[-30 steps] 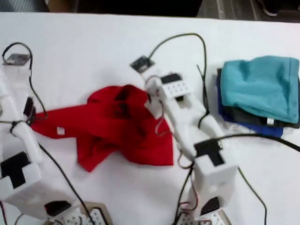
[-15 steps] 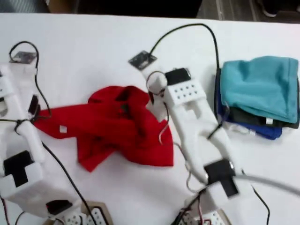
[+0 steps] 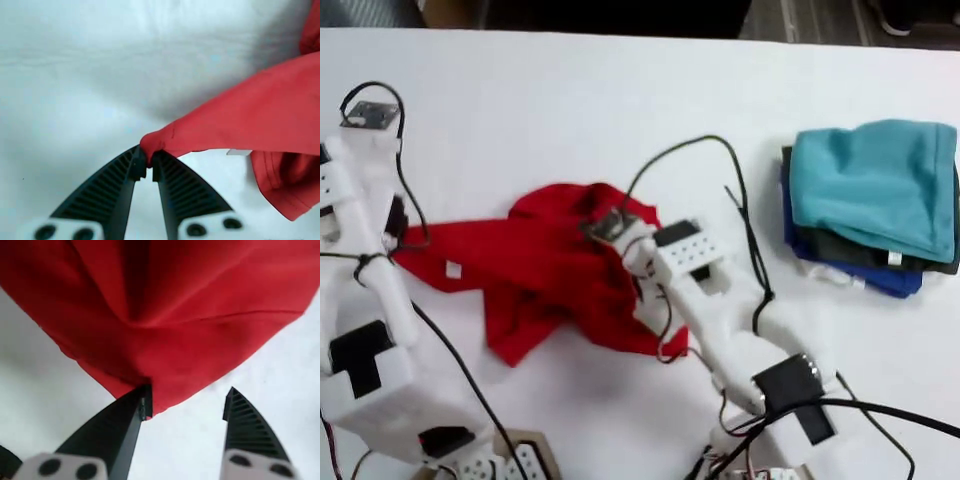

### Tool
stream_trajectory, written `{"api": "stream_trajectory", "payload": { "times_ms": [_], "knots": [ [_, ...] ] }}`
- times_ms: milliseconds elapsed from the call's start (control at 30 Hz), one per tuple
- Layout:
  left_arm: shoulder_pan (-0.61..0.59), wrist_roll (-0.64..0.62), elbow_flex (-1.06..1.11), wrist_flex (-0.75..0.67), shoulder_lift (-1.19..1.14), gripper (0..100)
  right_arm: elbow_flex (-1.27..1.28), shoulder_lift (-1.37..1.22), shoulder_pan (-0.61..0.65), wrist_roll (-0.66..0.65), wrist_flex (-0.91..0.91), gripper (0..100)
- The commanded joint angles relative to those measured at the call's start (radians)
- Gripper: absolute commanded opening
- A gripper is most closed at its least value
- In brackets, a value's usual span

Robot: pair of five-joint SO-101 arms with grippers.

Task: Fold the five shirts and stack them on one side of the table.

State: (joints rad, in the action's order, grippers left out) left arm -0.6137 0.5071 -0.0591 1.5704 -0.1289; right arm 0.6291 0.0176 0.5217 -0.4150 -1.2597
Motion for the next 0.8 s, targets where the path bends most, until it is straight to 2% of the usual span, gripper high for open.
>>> {"api": "stream_trajectory", "payload": {
  "times_ms": [0,267,433,600,767],
  "knots": [
    [0.005,-0.011,-0.038,-0.02,0.009,3,0.029,0.05,0.005,0.003,0.027,23.3],
    [0.005,-0.011,-0.038,-0.04,0.009,3,0.097,0.047,0.004,-0.003,0.085,21.4],
    [0.005,-0.011,-0.038,-0.04,0.009,3,0.098,-0.041,0.004,-0.005,0.09,2.3],
    [0.005,-0.011,-0.038,-0.038,0.009,3,0.058,-0.134,-0.008,-0.081,0.091,2.1],
    [0.005,-0.011,-0.036,-0.037,0.009,3,-0.135,-0.128,-0.107,-0.095,0.068,2.1]
  ]
}}
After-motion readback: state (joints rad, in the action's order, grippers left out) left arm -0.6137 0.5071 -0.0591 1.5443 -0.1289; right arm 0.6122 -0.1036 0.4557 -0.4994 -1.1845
